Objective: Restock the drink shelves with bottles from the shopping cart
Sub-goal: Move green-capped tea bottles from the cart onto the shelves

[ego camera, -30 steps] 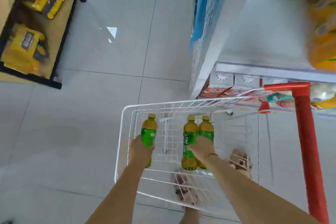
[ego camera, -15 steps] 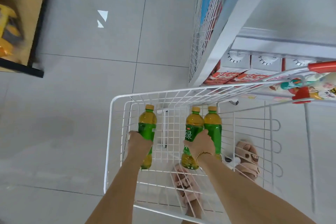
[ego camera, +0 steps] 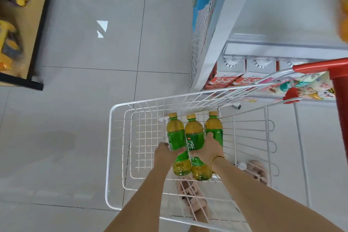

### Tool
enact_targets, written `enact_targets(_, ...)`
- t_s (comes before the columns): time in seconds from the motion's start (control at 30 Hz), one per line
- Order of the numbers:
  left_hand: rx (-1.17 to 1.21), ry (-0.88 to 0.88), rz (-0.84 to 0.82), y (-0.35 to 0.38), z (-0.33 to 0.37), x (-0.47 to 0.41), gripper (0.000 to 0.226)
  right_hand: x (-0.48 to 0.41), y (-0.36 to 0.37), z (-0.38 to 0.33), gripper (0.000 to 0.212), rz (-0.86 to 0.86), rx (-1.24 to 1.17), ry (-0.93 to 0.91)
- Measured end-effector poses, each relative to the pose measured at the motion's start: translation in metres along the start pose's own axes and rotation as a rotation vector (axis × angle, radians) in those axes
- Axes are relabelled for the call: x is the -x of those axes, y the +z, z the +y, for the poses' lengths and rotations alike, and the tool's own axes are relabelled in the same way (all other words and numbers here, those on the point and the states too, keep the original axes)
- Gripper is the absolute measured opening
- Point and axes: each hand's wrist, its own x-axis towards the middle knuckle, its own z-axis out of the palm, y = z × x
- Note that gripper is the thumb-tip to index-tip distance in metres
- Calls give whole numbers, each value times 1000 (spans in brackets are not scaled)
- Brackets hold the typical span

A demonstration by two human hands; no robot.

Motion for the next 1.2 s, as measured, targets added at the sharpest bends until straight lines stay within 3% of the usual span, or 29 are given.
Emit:
enact_targets(0.17, 19, -11, -4, 16, 11, -11, 48, -7, -3, 8, 63, -18, 11, -8)
enact_targets(0.33, -65, 4, 16, 13, 9, -7, 50, 5, -11, 7, 64, -30, -58, -4)
enact_targets(0.47, 131, 41, -32, -7, 19, 31, 46, 39, -40, 7, 61, -28, -170, -50)
enact_targets(0.57, 389, 131, -145, -41, 30, 82, 55, 78, -74, 5, 58, -44, -277, -120)
enact_targets(0.7, 575, 363, -437, -80, 54, 172, 87, 142, -136, 7, 57, -80, -401, -253)
enact_targets(0.77, 562, 459, -480, -89, 72, 218, 78, 176, -171, 10, 54, -89, -423, -332)
enact_targets(1.03, 515, 763, -273, -95, 155, 362, 41, 278, -298, 32, 51, 38, -553, -543)
enact_targets(1.2, 313, 899, -15, -74, 219, 424, 47, 310, -353, 44, 53, 162, -613, -612)
